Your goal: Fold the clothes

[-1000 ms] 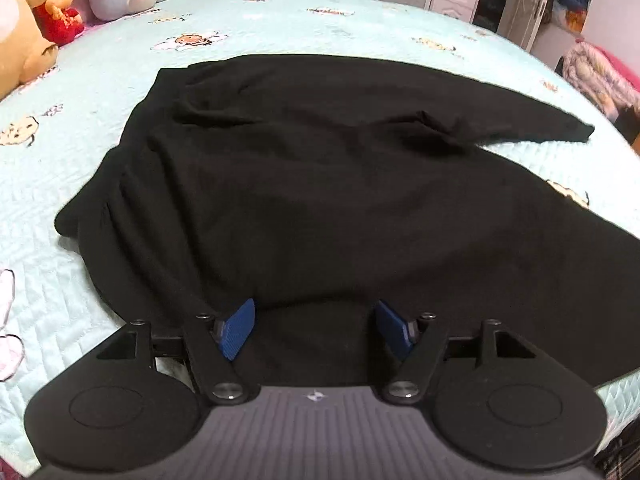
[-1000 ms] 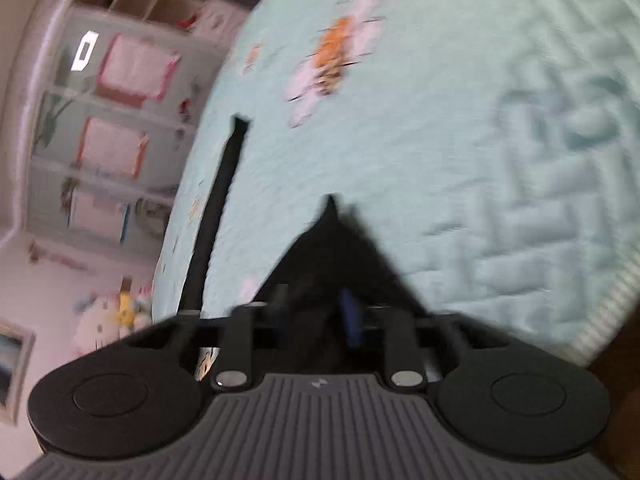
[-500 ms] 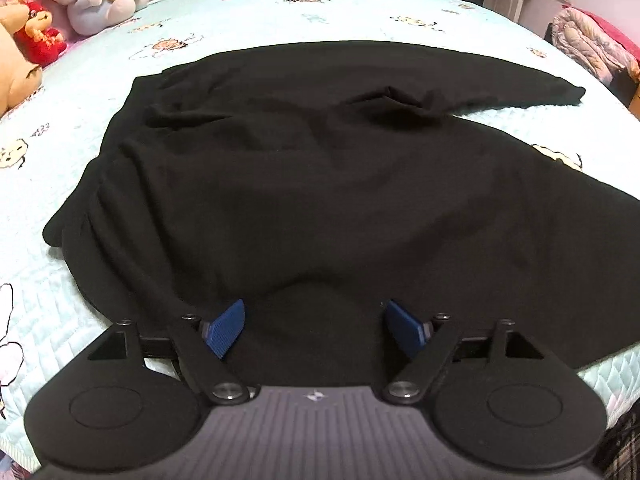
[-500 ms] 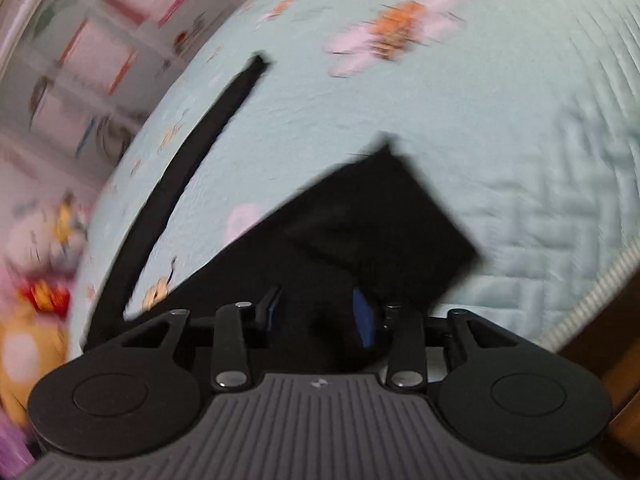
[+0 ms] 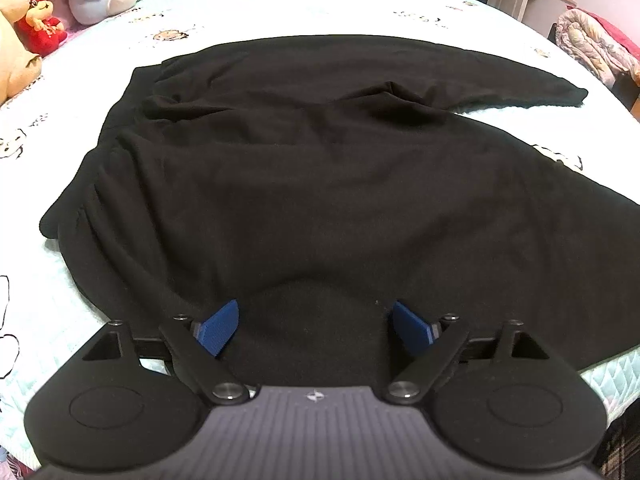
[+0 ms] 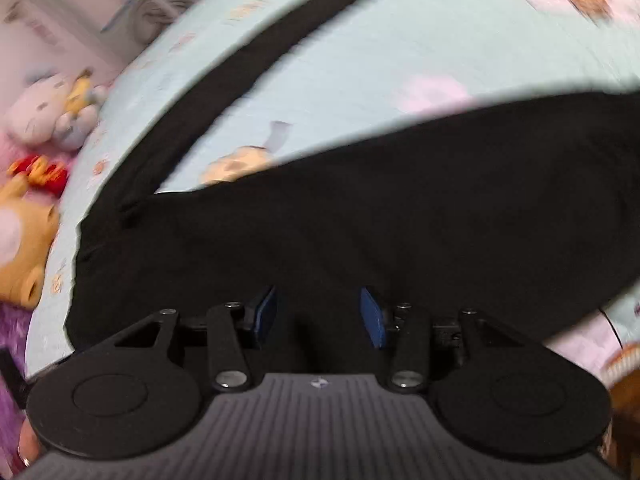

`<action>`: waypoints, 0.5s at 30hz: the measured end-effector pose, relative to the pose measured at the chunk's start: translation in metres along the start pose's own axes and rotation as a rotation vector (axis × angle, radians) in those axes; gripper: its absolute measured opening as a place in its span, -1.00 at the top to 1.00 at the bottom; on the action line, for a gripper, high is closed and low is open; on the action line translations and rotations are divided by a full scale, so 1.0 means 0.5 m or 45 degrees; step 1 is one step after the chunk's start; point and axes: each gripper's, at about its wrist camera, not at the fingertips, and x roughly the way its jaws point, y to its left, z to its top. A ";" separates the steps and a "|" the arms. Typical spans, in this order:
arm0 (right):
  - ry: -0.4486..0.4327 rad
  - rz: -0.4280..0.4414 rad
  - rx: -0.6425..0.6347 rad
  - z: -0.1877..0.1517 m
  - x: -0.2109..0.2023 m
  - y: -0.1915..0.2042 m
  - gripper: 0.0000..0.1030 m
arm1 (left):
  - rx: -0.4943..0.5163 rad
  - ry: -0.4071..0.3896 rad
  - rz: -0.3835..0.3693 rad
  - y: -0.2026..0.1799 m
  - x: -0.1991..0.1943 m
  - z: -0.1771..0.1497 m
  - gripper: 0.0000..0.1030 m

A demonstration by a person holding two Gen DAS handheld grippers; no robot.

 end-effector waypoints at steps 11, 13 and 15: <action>0.149 0.143 -0.023 -0.065 0.134 0.131 -0.29 | 0.011 0.007 -0.051 0.005 0.004 0.000 -0.87; 0.098 0.148 -0.068 -0.076 0.128 0.163 -0.29 | 0.014 0.012 -0.063 0.006 0.005 0.001 -0.89; 0.045 0.188 -0.130 -0.078 0.115 0.203 -0.29 | 0.017 0.017 -0.076 0.007 0.006 0.002 -0.91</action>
